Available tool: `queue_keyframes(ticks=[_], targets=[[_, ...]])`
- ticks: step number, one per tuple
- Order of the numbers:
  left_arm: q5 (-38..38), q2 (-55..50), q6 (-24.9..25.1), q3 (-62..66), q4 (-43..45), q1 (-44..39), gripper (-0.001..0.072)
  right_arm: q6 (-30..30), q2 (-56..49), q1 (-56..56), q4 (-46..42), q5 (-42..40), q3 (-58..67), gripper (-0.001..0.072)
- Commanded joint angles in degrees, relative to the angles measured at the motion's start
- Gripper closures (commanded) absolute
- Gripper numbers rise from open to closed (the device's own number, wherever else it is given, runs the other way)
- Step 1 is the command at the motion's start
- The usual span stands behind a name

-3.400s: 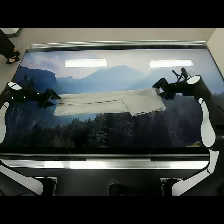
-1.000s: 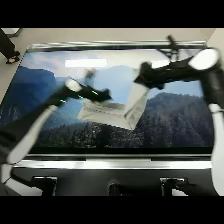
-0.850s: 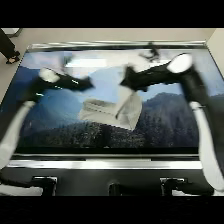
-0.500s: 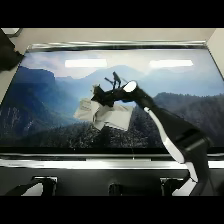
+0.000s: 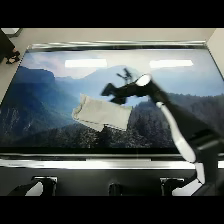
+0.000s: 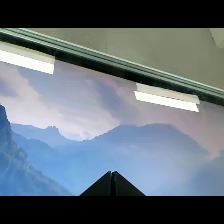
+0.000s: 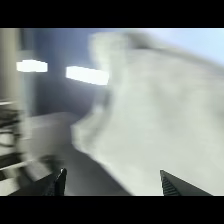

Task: Fold the shirts.

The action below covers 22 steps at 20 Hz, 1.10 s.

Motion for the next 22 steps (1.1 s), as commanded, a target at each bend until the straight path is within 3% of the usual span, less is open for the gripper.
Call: queue_keyframes(ticks=[1,3,6,9,10,11,12,13,17,22], targets=[[0.0,0.4,0.6,-3.4,0.3,0.2,0.0672,9.6,5.1,-9.6,-31.6,21.6,-1.1,0.0046],[0.0,0.4,0.6,-4.4,-0.2,0.2,0.0672,8.2,5.1,-12.5,-27.7,23.4,-7.8,0.005],[0.1,0.4,0.6,-4.6,-0.6,-0.1,0.0672,3.8,4.6,-10.7,-11.3,7.8,-19.7,0.0061],[0.1,0.4,0.6,-4.6,-0.8,-0.7,0.0672,0.5,0.9,-7.4,-3.2,3.9,-21.2,0.0087],[0.1,0.4,0.6,-4.6,-0.8,-0.9,0.0672,-0.8,-0.2,-6.5,-0.3,2.9,-21.2,0.0143],[0.1,0.4,0.6,-4.6,-0.8,-0.9,0.0672,-2.9,-0.6,-6.0,2.3,1.6,-21.2,0.0298],[0.1,0.4,0.6,-4.6,-0.9,-0.9,0.0672,-5.1,-0.5,-5.9,4.6,-0.2,-21.1,0.0593],[0.1,0.4,0.6,-4.6,-0.9,-0.9,0.0672,-6.2,0.1,-6.1,5.8,-1.3,-20.3,0.0664],[0.1,0.3,0.6,-4.6,-0.9,-0.9,0.0672,-8.2,3.6,-12.5,3.7,2.4,-10.8,0.0667],[0.0,0.4,0.6,-4.6,-0.9,-0.9,0.0672,0.0,9.7,-33.5,-8.5,10.8,-1.9,0.0667]])
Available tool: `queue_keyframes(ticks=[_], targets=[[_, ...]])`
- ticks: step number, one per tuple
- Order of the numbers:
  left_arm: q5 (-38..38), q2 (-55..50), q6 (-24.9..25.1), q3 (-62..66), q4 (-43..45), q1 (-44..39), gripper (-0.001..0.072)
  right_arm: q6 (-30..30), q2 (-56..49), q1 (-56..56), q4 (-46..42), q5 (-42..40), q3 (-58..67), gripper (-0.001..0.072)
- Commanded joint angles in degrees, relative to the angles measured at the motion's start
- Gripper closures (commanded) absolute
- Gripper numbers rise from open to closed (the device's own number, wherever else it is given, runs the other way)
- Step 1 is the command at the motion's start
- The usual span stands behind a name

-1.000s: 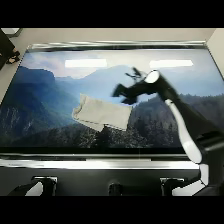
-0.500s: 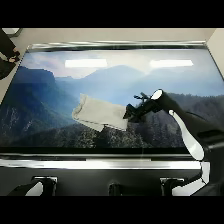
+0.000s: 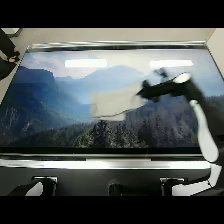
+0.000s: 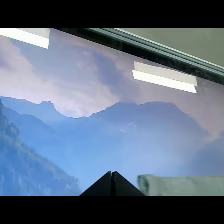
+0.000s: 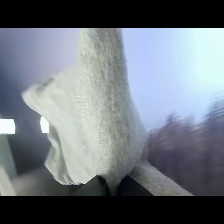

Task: Fold the shirts.

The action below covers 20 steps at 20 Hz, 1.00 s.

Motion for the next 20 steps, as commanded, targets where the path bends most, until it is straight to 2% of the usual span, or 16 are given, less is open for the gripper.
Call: queue_keyframes(ticks=[1,7,11,15,17,20], targets=[[0.0,0.0,0.0,0.0,0.0,0.0,0.0672,5.1,5.0,-15.5,-8.0,6.0,4.2,0.0667],[0.0,0.0,0.0,0.0,-0.2,0.0,0.0672,12.0,11.8,-41.4,-22.5,17.9,4.1,0.0667],[0.0,0.0,0.0,0.0,-1.9,0.0,0.0672,16.6,12.0,-48.8,-36.1,24.7,-0.8,0.0667],[0.0,0.0,0.0,0.0,-2.0,0.0,0.0672,15.4,13.4,-49.2,-50.0,25.5,-12.2,0.0667],[0.0,0.0,0.0,0.0,-2.0,0.0,0.0672,12.6,13.6,-49.4,-55.6,24.6,-15.4,0.0666],[0.0,0.0,0.0,0.0,-2.0,0.0,0.0672,9.6,13.6,-52.0,-56.2,21.1,-17.0,0.0666]])
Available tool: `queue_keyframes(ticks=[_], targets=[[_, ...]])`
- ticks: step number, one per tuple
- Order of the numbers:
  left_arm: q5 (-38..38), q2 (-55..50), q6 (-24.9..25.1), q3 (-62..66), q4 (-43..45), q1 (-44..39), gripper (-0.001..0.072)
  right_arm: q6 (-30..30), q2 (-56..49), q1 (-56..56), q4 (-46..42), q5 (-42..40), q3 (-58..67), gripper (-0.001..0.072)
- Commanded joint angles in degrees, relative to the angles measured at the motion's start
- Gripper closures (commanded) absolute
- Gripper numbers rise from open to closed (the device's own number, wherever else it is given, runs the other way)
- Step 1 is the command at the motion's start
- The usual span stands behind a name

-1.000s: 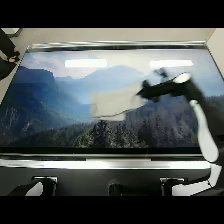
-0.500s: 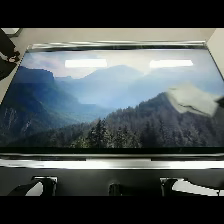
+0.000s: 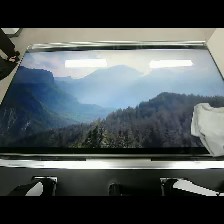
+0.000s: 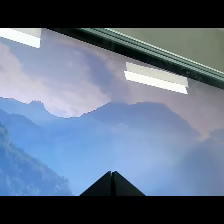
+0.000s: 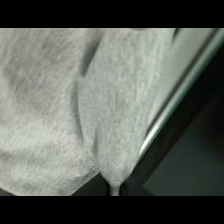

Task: Fold the shirts.

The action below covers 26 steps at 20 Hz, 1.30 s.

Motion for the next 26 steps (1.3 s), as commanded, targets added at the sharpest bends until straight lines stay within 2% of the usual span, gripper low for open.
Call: queue_keyframes(ticks=[1,5,10,11,13,14,16,17,19,21,23,24,25,26], targets=[[0.0,0.0,0.0,0.0,-0.1,0.0,0.0672,-3.4,0.2,-3.1,-5.2,-2.9,-2.9,0.0666],[0.1,0.0,0.0,0.0,-0.1,0.0,0.0672,-5.3,-0.1,-4.9,-3.4,-6.3,-2.9,0.0667],[0.1,0.0,0.0,0.0,-0.1,0.0,0.0672,-4.3,-2.6,-4.8,-3.1,-6.4,-3.5,0.0665],[0.1,0.0,0.0,0.0,-0.1,0.0,0.0672,-3.4,-2.6,-4.8,-3.1,-6.6,-3.5,0.0629],[0.6,-0.1,0.0,0.0,-0.1,0.0,0.0672,-3.7,-2.4,-4.7,-3.3,-6.4,-2.7,0.0082],[1.7,-0.2,0.0,0.0,-0.1,0.0,0.0672,-4.8,-2.1,-4.7,-3.8,-4.3,-0.5,0.0013],[6.2,-0.4,0.2,0.0,-0.1,-0.4,0.0674,-4.2,-1.2,-4.5,-3.7,-3.8,8.1,0.0014],[9.1,-1.0,2.0,0.7,0.1,-1.0,0.0675,-4.2,-0.7,-3.4,-2.6,-5.9,14.1,0.0018],[9.7,-4.9,2.9,5.7,7.1,-4.3,0.0677,-8.7,1.1,3.0,1.3,-16.1,26.8,0.0019],[4.5,-12.5,-2.9,13.6,25.8,-10.1,0.0676,-9.8,2.4,13.5,4.0,-26.0,34.0,0.002],[-4.7,-20.2,-9.3,18.3,44.4,-16.0,0.0673,-9.6,2.4,27.1,5.4,-26.8,35.9,0.0028],[-9.3,-23.2,-11.0,18.2,46.9,-17.8,0.0626,-8.8,1.7,34.1,5.4,-22.4,35.2,0.0043],[-14.3,-25.8,-12.9,17.6,45.4,-18.6,0.0368,-6.9,0.3,40.3,5.4,-16.8,33.8,0.0042],[-20.6,-28.3,-14.8,16.5,42.6,-19.1,0.0013,-5.8,-1.4,45.0,5.7,-11.8,32.0,0.0039]])
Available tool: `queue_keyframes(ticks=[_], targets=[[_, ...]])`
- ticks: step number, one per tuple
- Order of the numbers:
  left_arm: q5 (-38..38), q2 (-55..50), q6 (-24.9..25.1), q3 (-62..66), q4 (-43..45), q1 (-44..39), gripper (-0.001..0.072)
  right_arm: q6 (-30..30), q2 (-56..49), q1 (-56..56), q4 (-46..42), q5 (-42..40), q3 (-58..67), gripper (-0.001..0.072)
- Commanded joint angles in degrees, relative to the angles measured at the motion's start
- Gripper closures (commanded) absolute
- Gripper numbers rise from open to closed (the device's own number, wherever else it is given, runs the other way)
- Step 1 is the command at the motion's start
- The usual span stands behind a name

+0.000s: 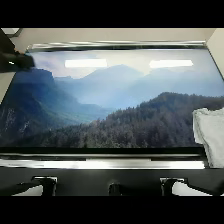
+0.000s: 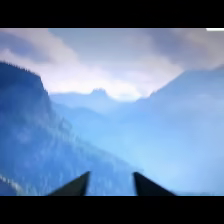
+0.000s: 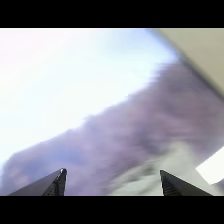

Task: Fold the shirts.

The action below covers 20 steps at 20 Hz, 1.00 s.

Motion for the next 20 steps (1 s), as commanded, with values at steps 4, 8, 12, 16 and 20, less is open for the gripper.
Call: queue_keyframes(ticks=[4,8,12,16,20], targets=[[-16.7,-6.6,-5.6,-15.8,-4.6,-4.5,-0.0007,2.6,-9.0,25.6,7.3,19.3,-7.4,0.0037],[-2.6,2.7,-7.6,-25.2,-3.3,-6.7,-0.0007,5.0,-9.1,27.1,5.0,16.7,-8.8,0.0038],[-2.6,3.1,-7.6,-24.4,-3.5,-6.7,-0.0008,5.0,-9.1,27.1,5.0,16.5,-8.8,0.0038],[-2.6,3.1,-7.6,-24.4,-3.5,-6.7,-0.0008,5.0,-9.1,27.1,5.0,16.5,-8.8,0.0038],[-2.6,3.1,-7.6,-24.4,-3.5,-6.7,-0.0008,5.0,-9.1,27.1,5.0,16.5,-8.8,0.0038]])
